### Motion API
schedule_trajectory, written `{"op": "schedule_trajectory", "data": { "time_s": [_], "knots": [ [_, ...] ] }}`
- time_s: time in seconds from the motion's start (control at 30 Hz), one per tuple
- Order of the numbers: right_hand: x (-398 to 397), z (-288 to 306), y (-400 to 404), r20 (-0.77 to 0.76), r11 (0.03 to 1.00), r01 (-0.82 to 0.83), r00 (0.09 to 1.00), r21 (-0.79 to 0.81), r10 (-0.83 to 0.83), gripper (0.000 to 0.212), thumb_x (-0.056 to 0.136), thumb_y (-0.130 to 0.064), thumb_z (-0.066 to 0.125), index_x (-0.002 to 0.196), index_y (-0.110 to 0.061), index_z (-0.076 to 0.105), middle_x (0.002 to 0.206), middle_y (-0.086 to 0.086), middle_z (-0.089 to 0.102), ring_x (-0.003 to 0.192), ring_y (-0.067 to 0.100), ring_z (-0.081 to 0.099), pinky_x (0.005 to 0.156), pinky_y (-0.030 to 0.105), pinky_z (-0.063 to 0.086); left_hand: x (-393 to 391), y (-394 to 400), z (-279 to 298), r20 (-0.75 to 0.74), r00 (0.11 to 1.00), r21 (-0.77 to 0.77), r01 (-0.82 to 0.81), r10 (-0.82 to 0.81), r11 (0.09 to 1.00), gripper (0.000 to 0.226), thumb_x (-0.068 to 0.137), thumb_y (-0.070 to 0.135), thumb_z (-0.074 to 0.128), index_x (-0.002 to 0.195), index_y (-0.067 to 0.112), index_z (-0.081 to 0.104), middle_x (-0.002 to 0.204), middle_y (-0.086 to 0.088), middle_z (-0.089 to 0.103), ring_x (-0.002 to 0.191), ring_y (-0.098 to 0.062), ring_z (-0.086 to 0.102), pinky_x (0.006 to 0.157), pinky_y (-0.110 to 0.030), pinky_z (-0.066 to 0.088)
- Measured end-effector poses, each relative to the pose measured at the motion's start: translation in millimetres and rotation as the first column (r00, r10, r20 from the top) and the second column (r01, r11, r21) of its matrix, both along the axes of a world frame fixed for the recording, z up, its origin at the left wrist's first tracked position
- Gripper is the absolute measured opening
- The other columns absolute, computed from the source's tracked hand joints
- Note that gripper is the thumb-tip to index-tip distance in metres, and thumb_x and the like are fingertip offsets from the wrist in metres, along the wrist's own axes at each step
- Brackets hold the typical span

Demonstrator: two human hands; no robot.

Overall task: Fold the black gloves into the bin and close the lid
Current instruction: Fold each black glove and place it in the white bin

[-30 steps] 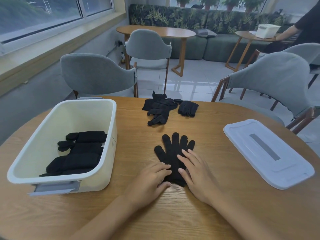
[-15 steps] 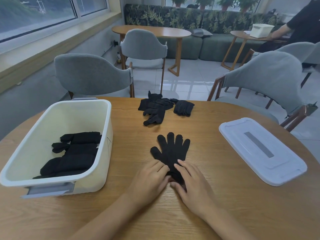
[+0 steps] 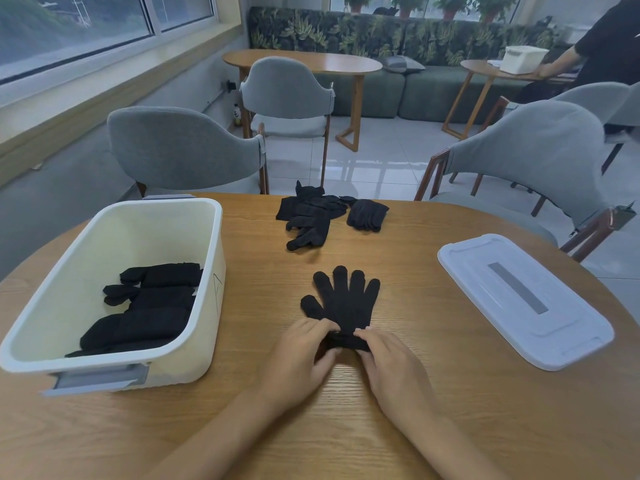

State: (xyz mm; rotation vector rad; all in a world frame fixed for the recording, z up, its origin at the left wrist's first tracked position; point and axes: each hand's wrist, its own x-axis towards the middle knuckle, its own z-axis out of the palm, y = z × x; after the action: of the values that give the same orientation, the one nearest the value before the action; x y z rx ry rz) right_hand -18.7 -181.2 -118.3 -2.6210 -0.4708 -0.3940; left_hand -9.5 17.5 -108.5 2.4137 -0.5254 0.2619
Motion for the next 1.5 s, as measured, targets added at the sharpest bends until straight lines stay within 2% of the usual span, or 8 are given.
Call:
{"op": "schedule_trajectory", "data": {
  "time_s": [0.17,0.37,0.53,0.73,0.93,1.1,1.27,1.5],
  "knots": [
    [14,14,6,-0.167,0.986,0.096,0.983,0.139,-0.072,0.012,0.100,-0.037,0.052,0.107,-0.033,0.060,0.093,-0.019,0.060,0.087,0.001,0.053,0.069,0.019,0.046,10,-9,4,-0.097,0.989,-0.098,-0.120,0.111,0.988,0.007,0.096,0.035,0.063,0.103,0.034,0.060,0.091,0.022,0.060,0.091,0.002,0.055,0.076,-0.019,0.046],
    [37,14,11,-0.228,0.963,0.174,0.965,0.206,-0.125,0.008,0.096,-0.036,0.059,0.102,-0.032,0.061,0.088,-0.017,0.057,0.088,0.002,0.051,0.069,0.019,0.042,21,-18,8,-0.164,0.961,-0.134,-0.244,0.221,0.960,0.010,0.094,0.033,0.067,0.098,0.035,0.058,0.076,0.020,0.055,0.079,0.006,0.054,0.062,-0.012,0.038],
    [47,15,16,-0.279,0.957,0.222,0.946,0.188,-0.165,0.023,0.094,-0.038,0.062,0.115,-0.028,0.059,0.087,-0.012,0.054,0.091,0.006,0.049,0.071,0.021,0.041,22,-22,4,-0.134,0.952,-0.149,-0.295,0.276,0.944,0.022,0.092,0.030,0.069,0.102,0.033,0.050,0.091,0.017,0.053,0.081,0.002,0.055,0.066,-0.014,0.044],
    [40,11,16,-0.130,0.954,0.222,0.971,0.200,-0.199,0.041,0.091,-0.035,0.068,0.126,-0.024,0.052,0.097,-0.013,0.051,0.094,0.008,0.049,0.080,0.025,0.047,25,-21,-1,-0.071,0.968,-0.124,-0.249,0.242,0.960,0.016,0.093,0.026,0.069,0.096,0.029,0.054,0.103,0.019,0.044,0.083,-0.003,0.055,0.068,-0.023,0.052],
    [23,10,11,0.276,0.998,-0.043,0.960,-0.036,0.051,0.018,0.090,-0.008,0.063,0.106,-0.014,0.069,0.112,-0.001,0.059,0.101,0.017,0.056,0.085,0.028,0.046,29,-18,-11,0.010,0.986,-0.108,-0.165,0.167,0.980,0.012,0.096,0.024,0.066,0.107,0.021,0.069,0.109,0.014,0.057,0.096,0.000,0.057,0.082,-0.020,0.050],
    [22,1,13,0.176,0.980,-0.087,0.977,-0.180,0.119,0.042,0.085,-0.009,0.042,0.119,-0.011,0.067,0.126,0.003,0.064,0.120,0.021,0.057,0.103,0.033,0.047,30,-16,-14,0.096,0.985,-0.064,-0.135,0.140,0.989,0.016,0.096,0.020,0.066,0.111,0.018,0.073,0.107,0.009,0.067,0.099,-0.008,0.059,0.087,-0.022,0.048],
    [24,-10,15,0.115,0.971,-0.027,0.992,-0.236,0.056,0.049,0.078,0.001,0.070,0.127,-0.001,0.064,0.131,0.013,0.064,0.122,0.025,0.061,0.104,0.035,0.050,30,-11,-15,0.159,0.986,0.066,-0.069,0.058,0.995,0.026,0.095,0.025,0.067,0.118,0.014,0.073,0.117,0.002,0.070,0.101,-0.013,0.060,0.090,-0.026,0.050],
    [20,-12,15,0.104,0.977,-0.032,0.993,-0.212,0.055,0.043,0.079,0.000,0.072,0.122,-0.003,0.067,0.129,0.011,0.065,0.122,0.022,0.062,0.106,0.030,0.047,26,1,-12,0.117,0.993,0.162,0.016,-0.035,0.987,0.046,0.092,0.036,0.069,0.132,0.014,0.063,0.129,0.004,0.064,0.112,-0.013,0.055,0.096,-0.026,0.047]
  ]
}}
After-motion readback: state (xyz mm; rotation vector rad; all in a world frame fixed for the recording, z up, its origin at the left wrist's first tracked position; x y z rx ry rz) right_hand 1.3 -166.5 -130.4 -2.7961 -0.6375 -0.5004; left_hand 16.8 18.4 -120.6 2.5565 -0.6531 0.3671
